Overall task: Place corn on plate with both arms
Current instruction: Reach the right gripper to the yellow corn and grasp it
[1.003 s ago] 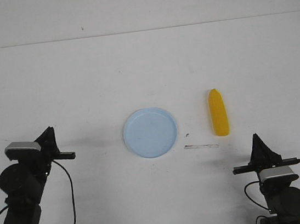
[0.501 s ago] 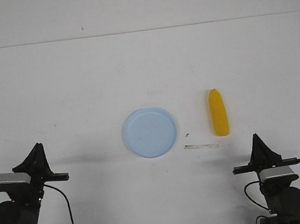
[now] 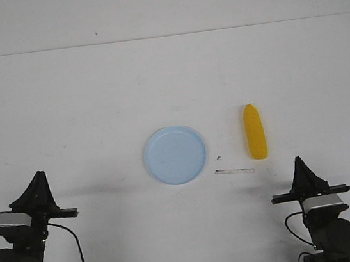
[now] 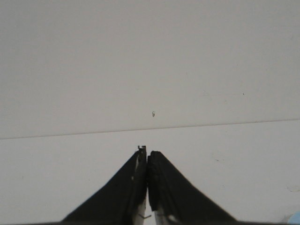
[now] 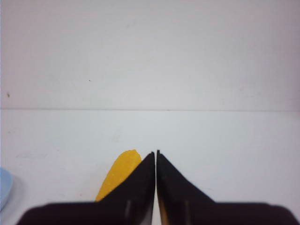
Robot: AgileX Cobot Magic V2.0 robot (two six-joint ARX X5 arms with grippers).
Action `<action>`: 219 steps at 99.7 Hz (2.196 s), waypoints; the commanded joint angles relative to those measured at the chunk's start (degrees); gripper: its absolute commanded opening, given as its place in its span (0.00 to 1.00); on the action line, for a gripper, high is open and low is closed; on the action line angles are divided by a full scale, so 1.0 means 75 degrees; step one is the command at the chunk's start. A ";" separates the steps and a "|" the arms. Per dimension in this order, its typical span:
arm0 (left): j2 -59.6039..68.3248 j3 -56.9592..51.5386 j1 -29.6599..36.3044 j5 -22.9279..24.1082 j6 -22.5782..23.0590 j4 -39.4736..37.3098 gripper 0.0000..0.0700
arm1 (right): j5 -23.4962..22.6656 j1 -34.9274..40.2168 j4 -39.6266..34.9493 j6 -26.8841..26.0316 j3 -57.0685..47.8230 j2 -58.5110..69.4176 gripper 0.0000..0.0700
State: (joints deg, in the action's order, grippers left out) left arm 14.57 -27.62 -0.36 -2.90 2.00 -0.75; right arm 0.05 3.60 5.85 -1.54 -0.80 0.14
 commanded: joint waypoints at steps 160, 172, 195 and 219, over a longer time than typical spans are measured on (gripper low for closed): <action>-0.0006 -0.0052 -0.0015 0.0020 -0.0012 -0.0082 0.00 | -0.0670 0.0093 -0.4479 -0.1285 -0.7551 0.8988 0.00; -0.0006 -0.0052 -0.0015 0.0020 -0.0012 -0.0082 0.00 | -0.0560 0.0181 -0.5135 -0.1524 -0.8466 0.9923 0.00; -0.0006 -0.0052 -0.0015 0.0020 -0.0012 -0.0079 0.00 | -0.0545 0.0443 -0.6863 -0.2023 -1.0226 1.1715 0.00; -0.0006 -0.0052 -0.0015 0.0017 -0.0012 -0.0082 0.00 | -0.0195 0.0737 -0.7819 -0.1929 -1.1205 1.3132 0.43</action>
State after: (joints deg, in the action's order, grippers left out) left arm 14.57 -27.62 -0.36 -2.90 2.00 -0.73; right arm -2.59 8.69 -52.07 -15.51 -83.02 96.36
